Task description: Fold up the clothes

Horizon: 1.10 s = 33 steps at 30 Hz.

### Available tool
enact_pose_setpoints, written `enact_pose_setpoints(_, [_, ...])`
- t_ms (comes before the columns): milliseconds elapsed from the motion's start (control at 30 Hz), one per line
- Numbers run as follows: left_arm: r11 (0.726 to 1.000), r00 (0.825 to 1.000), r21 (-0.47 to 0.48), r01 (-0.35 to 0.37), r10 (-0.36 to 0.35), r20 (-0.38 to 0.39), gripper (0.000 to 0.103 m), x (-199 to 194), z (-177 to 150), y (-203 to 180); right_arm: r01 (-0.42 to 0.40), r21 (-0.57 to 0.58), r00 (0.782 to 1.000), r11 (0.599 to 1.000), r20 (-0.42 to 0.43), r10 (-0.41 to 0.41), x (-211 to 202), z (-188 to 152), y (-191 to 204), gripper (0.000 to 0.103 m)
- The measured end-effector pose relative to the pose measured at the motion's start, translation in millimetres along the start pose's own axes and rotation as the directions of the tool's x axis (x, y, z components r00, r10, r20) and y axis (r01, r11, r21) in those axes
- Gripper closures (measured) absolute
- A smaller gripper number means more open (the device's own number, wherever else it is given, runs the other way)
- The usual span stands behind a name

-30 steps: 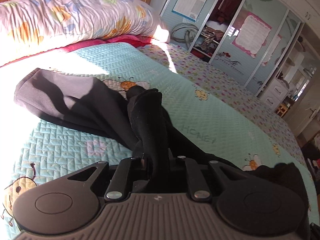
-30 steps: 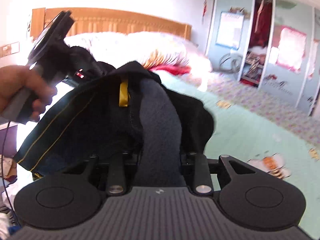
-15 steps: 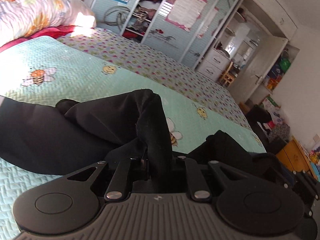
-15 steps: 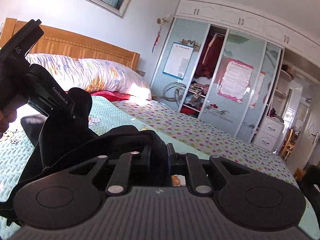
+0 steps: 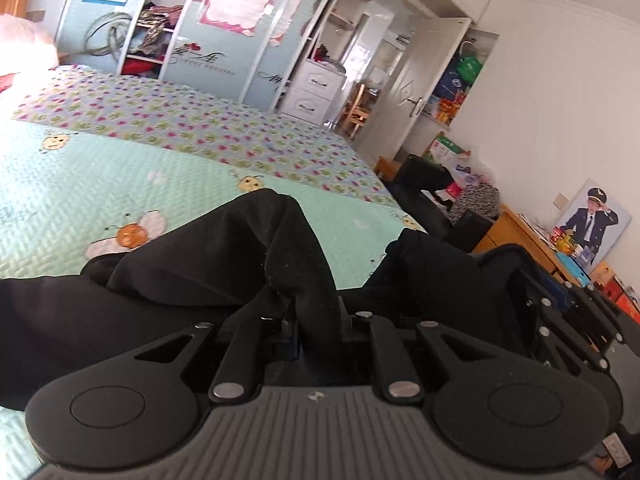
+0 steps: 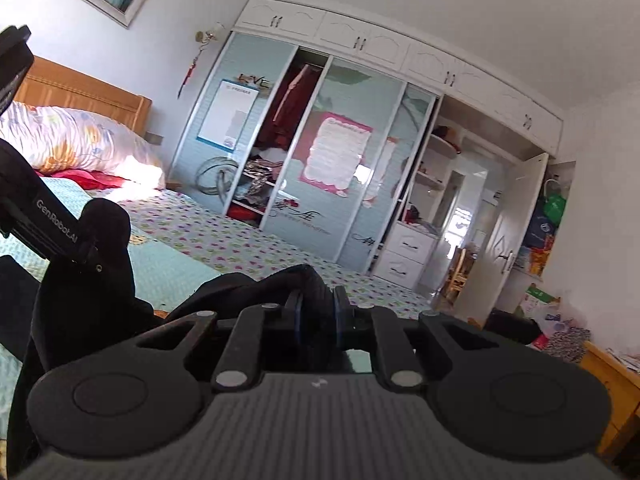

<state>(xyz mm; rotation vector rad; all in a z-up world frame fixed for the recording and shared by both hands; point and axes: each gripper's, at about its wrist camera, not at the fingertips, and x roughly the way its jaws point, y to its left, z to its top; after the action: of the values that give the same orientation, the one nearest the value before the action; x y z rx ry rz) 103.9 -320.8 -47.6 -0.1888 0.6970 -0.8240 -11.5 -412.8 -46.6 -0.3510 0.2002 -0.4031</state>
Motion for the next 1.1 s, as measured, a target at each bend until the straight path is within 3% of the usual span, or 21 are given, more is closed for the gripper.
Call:
enact_pose_setpoints(100, [0.999,0.998,0.034,-0.026,0.028,-0.056,0.089,22,-26,-14,0.042,0.011,0.998,0.999,-0.041,-0.041,9,-31,-24,0.088])
enact_pose_setpoints(167, [0.997,0.992,0.064,-0.049,0.056,-0.116,0.089,40,-46,-16,0.05,0.032,0.99,0.998,-0.131,-0.045,21,-59,-33,0.087])
enact_pose_setpoints(233, [0.99,0.973,0.1,-0.099,0.117,-0.199,0.088,59,-72,-14,0.038,0.073,0.961,0.997,-0.275,-0.016,29,-98,-41,0.086])
enact_pose_setpoints(333, [0.979,0.954,0.131,-0.154,0.183,-0.24,0.086,67,-101,-10,0.025,0.19,0.895,0.981,-0.441,0.063,25,-148,-43,0.08])
enact_pose_setpoints(467, [0.958,0.941,0.195,-0.21,0.252,-0.224,0.085,63,-117,-14,0.006,0.354,0.871,0.935,-0.462,0.169,-3,-172,-45,0.068])
enact_pose_setpoints(633, [0.93,0.929,0.26,-0.26,0.315,-0.196,0.085,51,-130,-28,-0.015,0.443,0.862,0.896,-0.449,0.236,-27,-175,-47,0.045])
enact_pose_setpoints(733, [0.91,0.916,0.291,-0.295,0.356,-0.185,0.085,42,-135,-39,-0.009,0.503,0.856,0.864,-0.443,0.267,-39,-177,-55,0.037])
enact_pose_setpoints(867, [0.876,0.899,0.347,-0.335,0.408,-0.162,0.081,32,-141,-49,-0.014,0.56,0.849,0.829,-0.43,0.305,-55,-173,-61,0.035])
enact_pose_setpoints(1100, [0.854,0.896,0.388,-0.346,0.424,-0.133,0.079,13,-146,-59,-0.09,0.558,0.857,0.825,-0.378,0.35,-74,-166,-48,0.027])
